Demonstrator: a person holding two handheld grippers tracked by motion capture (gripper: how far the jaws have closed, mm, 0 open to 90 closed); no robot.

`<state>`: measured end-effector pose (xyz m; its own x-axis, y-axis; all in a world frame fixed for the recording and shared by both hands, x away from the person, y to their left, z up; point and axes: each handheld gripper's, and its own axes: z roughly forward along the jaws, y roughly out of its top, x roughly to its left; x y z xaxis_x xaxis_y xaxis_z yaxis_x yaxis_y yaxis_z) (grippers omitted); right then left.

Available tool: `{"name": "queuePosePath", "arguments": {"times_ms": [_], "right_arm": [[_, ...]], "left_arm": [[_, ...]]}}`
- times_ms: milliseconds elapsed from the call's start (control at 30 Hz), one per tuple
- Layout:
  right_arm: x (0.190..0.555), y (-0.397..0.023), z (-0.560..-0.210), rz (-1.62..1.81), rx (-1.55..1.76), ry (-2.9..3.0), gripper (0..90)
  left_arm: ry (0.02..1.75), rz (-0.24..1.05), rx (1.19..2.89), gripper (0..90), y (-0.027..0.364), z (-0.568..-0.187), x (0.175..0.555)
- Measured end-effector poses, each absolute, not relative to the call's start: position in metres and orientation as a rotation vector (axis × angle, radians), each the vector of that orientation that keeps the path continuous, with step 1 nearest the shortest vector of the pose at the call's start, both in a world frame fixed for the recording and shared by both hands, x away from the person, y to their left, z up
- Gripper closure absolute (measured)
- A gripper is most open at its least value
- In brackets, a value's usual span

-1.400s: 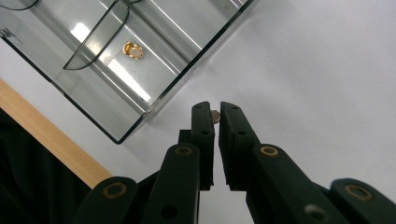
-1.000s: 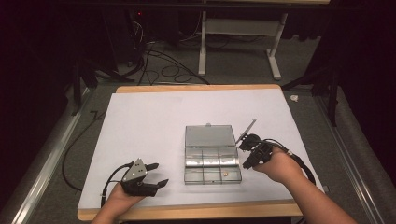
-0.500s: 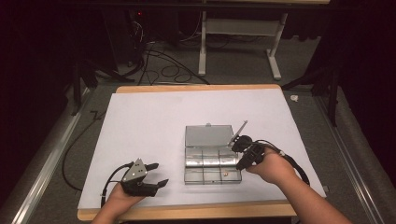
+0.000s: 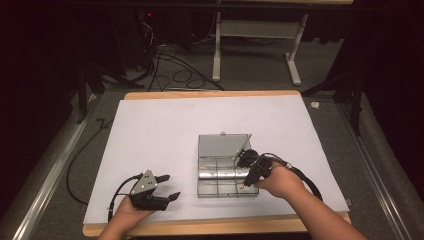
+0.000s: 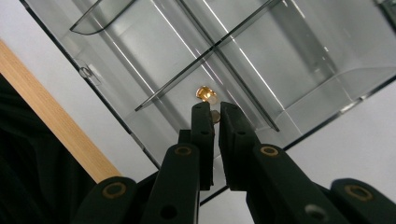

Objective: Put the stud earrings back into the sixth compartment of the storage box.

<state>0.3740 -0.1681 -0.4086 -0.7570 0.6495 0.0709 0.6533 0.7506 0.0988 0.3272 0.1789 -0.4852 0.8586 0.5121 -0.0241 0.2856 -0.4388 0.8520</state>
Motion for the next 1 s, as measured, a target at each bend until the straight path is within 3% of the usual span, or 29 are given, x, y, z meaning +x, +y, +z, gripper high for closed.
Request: {"name": "queuePosePath", "arguments": {"times_ms": [1000], "right_arm": [[0.377,-0.166,-0.432,-0.135,-1.081,-2.915,83.2]], "left_arm": [[0.582,0.291,2.055,28.8,0.179,-0.485,0.327]]}}
